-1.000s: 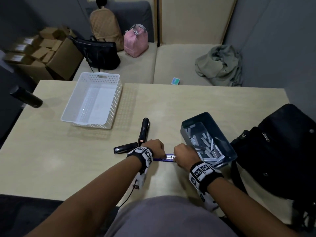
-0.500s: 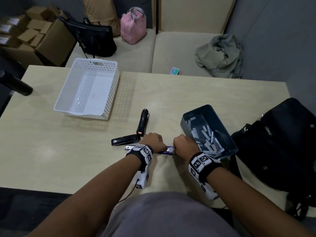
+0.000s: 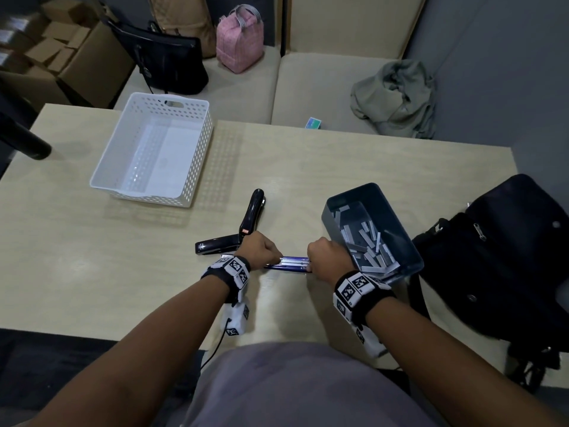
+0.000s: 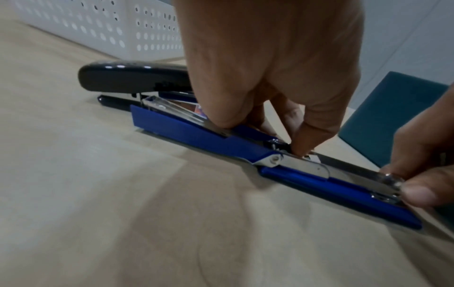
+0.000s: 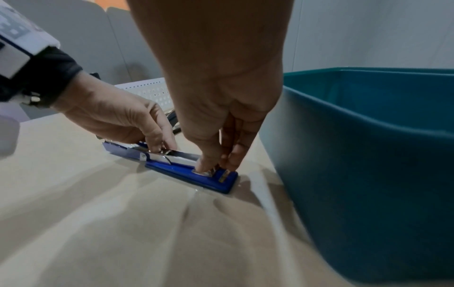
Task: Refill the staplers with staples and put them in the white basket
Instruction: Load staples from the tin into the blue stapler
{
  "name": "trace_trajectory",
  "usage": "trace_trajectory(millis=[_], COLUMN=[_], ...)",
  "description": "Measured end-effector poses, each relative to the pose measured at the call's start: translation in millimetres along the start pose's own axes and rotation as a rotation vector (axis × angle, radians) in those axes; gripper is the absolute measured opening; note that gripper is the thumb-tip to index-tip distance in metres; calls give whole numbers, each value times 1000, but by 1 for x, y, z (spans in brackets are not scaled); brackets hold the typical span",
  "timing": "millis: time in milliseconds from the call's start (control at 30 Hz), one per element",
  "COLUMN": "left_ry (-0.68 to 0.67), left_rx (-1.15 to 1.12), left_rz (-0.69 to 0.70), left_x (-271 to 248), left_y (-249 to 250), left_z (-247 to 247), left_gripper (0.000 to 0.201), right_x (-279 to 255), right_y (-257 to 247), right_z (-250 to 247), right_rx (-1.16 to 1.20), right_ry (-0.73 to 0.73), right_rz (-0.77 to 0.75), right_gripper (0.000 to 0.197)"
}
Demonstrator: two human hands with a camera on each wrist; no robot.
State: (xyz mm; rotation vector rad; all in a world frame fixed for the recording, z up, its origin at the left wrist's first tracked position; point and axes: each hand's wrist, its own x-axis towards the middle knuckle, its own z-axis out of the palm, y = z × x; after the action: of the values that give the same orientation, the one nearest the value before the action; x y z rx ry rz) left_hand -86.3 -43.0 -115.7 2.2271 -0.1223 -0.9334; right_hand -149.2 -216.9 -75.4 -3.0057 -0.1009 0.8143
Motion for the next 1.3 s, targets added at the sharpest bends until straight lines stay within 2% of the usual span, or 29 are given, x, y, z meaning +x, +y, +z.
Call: trace_trajectory(millis=[100, 200, 267, 333, 400, 433, 500, 600, 667, 700, 800, 933, 967, 1067, 1200, 1300], left_ry=[-37, -77, -94, -113, -126, -122, -122, -121, -130, -120, -102, -114, -109, -103, -118, -127], left_rx=[-16, -10, -22, -17, -8, -10, -24, -21, -29, -24, -2, -10, -12, -35, -36, -28], left_rz=[25, 45, 47, 56, 61, 59, 68, 66, 63, 61, 54, 38, 38, 56, 55, 61], left_x=[1, 2, 4, 8, 10, 10, 11, 12, 13, 15, 19, 20, 21, 20, 22, 22], left_y=[-2, -2, -2, -3, -5, -5, -6, -8, -8, -8, -8, -5, -5, -7, -7, -8], left_z=[-2, -6, -9, -10, -9, -9, -9, -8, -6, -5, -5, -3, -3, -2, -3, -3], left_gripper=[24, 39, 40, 41, 45, 47, 48, 39, 29, 29, 41, 28, 31, 47, 49, 48], right_x=[0, 4, 6, 8, 7, 8, 12, 11, 10, 11, 13, 13, 14, 18, 29, 31], right_y=[-3, -3, 2, 15, 40, 56, 87, 109, 115, 116, 113, 108, 107, 107, 117, 127], right_z=[-6, -22, -42, -65, -80, -82, -74, -43, -21, -13, -7, -4, -3, -7, -23, -40], right_rx=[-12, 182, 443, 683, 821, 842, 795, 555, 418, 369, 285, 126, 119, 222, 470, 655], right_ry=[-11, 25, 166, 390, 569, 598, 492, 76, -57, -79, -102, -95, -102, -144, -95, -91], right_rz=[-19, -21, -14, 38, 170, 239, 323, 315, 310, 301, 287, 242, 232, 217, 254, 259], right_gripper=[20, 31, 28, 19, 18, 19, 22, 16, 7, 2, 13, 14, 17, 17, 16, 37])
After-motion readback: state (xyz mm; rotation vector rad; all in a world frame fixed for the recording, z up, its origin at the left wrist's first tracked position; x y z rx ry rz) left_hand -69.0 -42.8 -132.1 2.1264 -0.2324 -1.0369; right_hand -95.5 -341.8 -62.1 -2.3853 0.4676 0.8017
